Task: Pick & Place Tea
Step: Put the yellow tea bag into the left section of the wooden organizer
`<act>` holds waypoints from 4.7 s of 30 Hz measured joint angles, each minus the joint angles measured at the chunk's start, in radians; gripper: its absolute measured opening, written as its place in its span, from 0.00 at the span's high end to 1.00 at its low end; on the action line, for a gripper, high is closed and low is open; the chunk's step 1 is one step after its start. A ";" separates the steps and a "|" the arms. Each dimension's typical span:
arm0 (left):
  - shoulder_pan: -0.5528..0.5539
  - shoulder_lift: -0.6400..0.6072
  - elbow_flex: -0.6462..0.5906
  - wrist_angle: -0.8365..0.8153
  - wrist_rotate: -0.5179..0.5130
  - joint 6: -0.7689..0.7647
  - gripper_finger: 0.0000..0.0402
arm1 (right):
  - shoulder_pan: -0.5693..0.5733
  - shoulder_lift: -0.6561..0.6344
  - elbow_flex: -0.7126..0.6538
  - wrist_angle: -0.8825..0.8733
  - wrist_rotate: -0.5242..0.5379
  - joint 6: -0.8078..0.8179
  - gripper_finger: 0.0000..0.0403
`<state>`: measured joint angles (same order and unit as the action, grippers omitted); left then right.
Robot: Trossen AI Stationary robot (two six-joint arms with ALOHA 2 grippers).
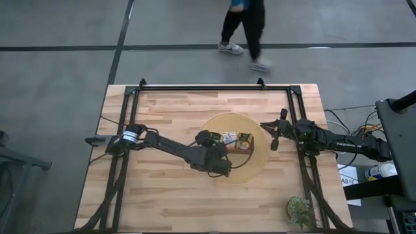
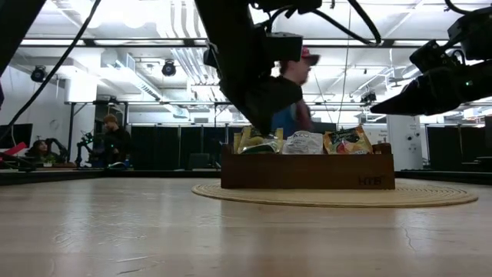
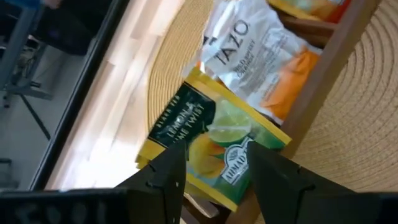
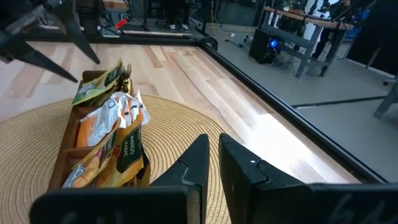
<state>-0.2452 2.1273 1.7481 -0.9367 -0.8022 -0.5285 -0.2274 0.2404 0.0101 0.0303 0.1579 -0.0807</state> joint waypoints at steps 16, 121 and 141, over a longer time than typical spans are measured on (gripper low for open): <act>-0.009 0.000 0.015 -0.023 0.124 0.173 0.98 | 0.000 0.011 0.000 0.001 0.000 0.002 0.92; 0.006 -0.070 -0.079 0.142 0.129 0.181 1.00 | 0.000 0.023 0.000 0.003 0.000 0.002 0.92; 0.001 -0.070 -0.084 0.145 0.370 0.179 1.00 | 0.000 0.023 0.000 0.003 0.000 0.001 0.92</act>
<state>-0.2440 2.0571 1.6639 -0.7916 -0.4318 -0.3492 -0.2274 0.2638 0.0097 0.0336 0.1581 -0.0798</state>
